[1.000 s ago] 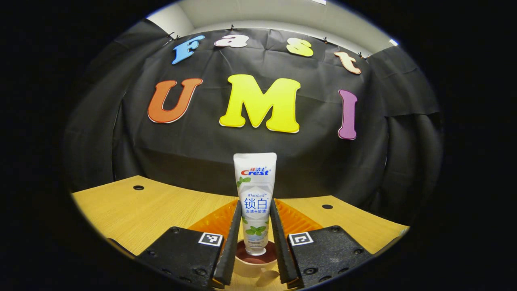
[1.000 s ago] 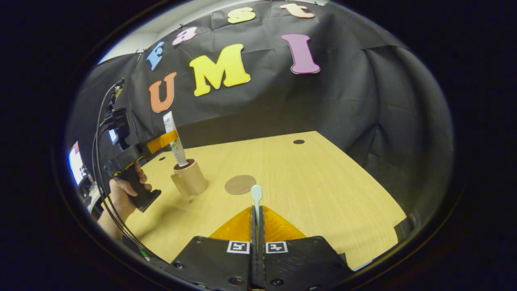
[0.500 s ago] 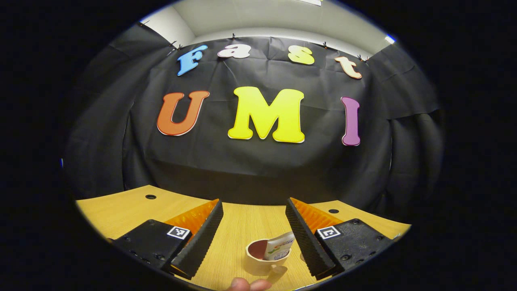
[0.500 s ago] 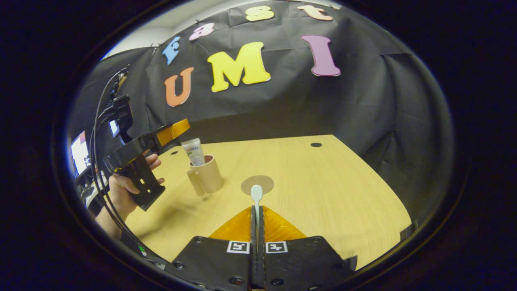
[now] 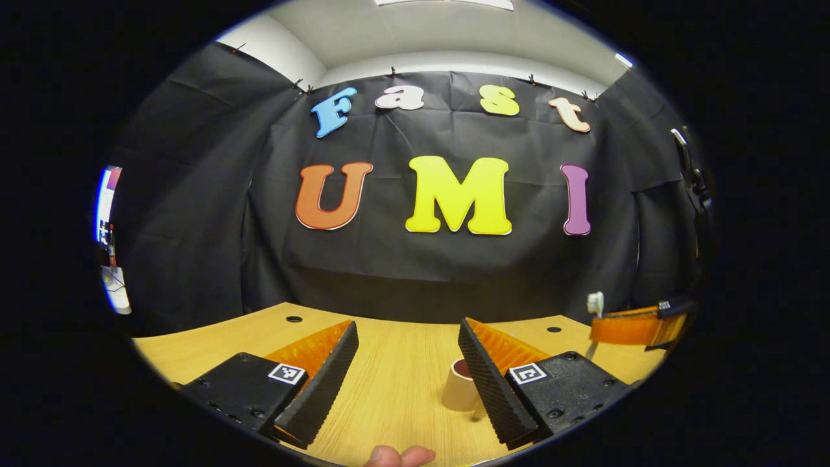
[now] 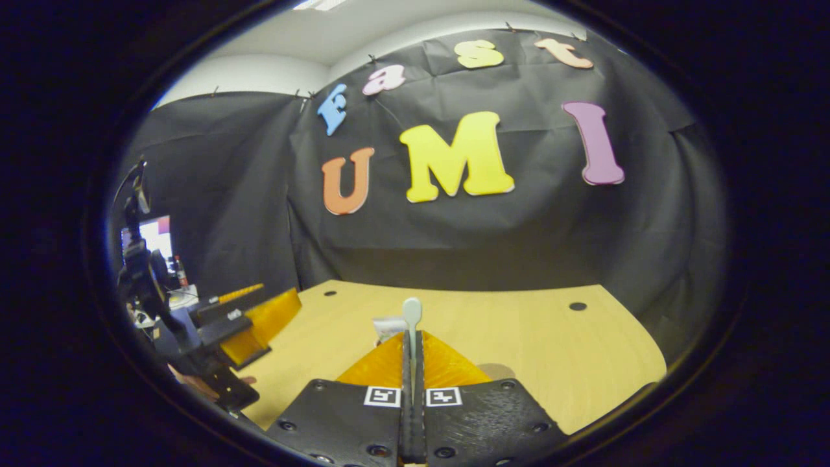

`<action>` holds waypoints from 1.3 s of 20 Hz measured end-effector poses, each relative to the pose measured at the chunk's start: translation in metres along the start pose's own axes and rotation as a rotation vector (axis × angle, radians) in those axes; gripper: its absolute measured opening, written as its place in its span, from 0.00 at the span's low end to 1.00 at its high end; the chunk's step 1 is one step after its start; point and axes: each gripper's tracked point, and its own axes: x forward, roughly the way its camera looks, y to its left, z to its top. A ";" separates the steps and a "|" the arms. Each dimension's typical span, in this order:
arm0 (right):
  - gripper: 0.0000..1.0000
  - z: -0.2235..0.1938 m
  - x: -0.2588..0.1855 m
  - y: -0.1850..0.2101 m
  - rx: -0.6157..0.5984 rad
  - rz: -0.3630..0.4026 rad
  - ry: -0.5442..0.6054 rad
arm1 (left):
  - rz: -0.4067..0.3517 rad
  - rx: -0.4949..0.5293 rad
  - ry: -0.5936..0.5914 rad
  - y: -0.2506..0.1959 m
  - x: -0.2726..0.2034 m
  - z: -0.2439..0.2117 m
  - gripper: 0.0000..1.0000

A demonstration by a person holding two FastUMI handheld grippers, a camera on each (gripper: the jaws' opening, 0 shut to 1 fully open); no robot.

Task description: Put the toothbrush and toothpaste on the desktop into the cup, then pick up the cup and place it on the coaster on the desktop.

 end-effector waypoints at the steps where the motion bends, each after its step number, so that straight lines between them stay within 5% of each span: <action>1: 0.00 0.010 0.010 0.015 -0.011 0.029 -0.030 | 0.009 -0.003 0.011 0.006 -0.008 -0.003 0.98; 7: 0.00 0.040 0.068 0.087 -0.103 0.168 -0.136 | 0.059 -0.030 0.038 0.039 -0.035 -0.011 0.98; 11: 0.00 0.040 0.103 0.077 -0.155 0.091 -0.166 | 0.081 -0.040 0.052 0.057 -0.044 -0.017 0.98; 19: 0.00 0.045 0.134 0.024 -0.043 -0.012 -0.126 | 0.095 -0.056 0.044 0.066 -0.045 -0.015 0.98; 26: 0.04 0.033 0.131 0.020 -0.036 -0.018 -0.086 | 0.103 -0.049 0.059 0.067 -0.041 -0.018 0.98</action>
